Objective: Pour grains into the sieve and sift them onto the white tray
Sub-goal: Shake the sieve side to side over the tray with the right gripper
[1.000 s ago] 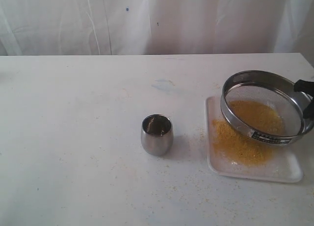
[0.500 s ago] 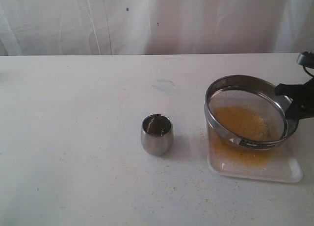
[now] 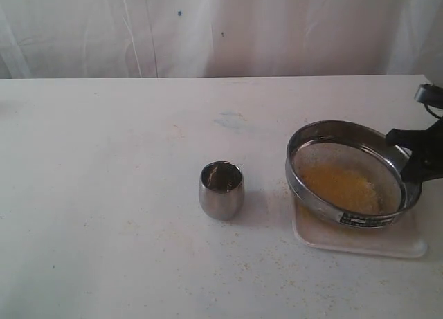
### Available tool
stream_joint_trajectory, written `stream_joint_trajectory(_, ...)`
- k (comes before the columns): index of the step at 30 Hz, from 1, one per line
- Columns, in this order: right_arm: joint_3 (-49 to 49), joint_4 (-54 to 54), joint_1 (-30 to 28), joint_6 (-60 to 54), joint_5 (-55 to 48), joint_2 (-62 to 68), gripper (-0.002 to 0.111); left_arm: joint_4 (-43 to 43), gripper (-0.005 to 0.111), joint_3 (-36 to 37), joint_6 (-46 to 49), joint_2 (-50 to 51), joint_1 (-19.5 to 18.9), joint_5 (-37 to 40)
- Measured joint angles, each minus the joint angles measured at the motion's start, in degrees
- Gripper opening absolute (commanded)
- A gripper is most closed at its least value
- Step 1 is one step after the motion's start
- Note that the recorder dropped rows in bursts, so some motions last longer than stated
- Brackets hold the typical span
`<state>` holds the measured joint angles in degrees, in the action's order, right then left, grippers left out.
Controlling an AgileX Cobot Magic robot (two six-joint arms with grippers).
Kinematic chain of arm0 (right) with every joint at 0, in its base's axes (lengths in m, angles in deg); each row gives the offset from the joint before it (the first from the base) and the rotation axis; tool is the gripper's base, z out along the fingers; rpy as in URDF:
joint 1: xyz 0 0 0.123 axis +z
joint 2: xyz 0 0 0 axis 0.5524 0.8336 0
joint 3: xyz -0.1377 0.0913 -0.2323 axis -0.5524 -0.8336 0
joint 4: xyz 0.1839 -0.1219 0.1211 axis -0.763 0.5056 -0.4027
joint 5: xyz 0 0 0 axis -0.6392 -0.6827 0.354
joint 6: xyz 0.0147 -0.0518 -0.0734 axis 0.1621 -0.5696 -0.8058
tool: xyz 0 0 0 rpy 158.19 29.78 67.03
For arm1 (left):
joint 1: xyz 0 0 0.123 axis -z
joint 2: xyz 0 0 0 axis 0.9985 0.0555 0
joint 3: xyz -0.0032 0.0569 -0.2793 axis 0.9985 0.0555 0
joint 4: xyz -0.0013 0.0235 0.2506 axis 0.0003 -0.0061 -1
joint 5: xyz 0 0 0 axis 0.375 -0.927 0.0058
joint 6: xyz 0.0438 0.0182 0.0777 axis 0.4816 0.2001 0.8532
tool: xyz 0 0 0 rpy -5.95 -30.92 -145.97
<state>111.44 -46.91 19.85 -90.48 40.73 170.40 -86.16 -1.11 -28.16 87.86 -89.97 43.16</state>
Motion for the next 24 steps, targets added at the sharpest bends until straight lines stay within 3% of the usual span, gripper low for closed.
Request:
stream_joint_trajectory(13,2.1,3.1,0.2,5.5,2.8,-0.3,0.0,0.0,0.0,0.0,0.0,0.0,0.0,0.0)
stream_joint_trajectory(18,2.4,3.1,0.1,2.7,-6.2,-0.9,0.0,0.0,0.0,0.0,0.0,0.0,0.0,0.0)
stream_joint_trajectory(22,2.6,3.4,0.3,6.0,2.0,-0.9,0.0,0.0,0.0,0.0,0.0,0.0,0.0,0.0)
stream_joint_trajectory(24,2.5,3.7,0.0,5.6,-2.0,-1.0,0.0,0.0,0.0,0.0,0.0,0.0,0.0,0.0)
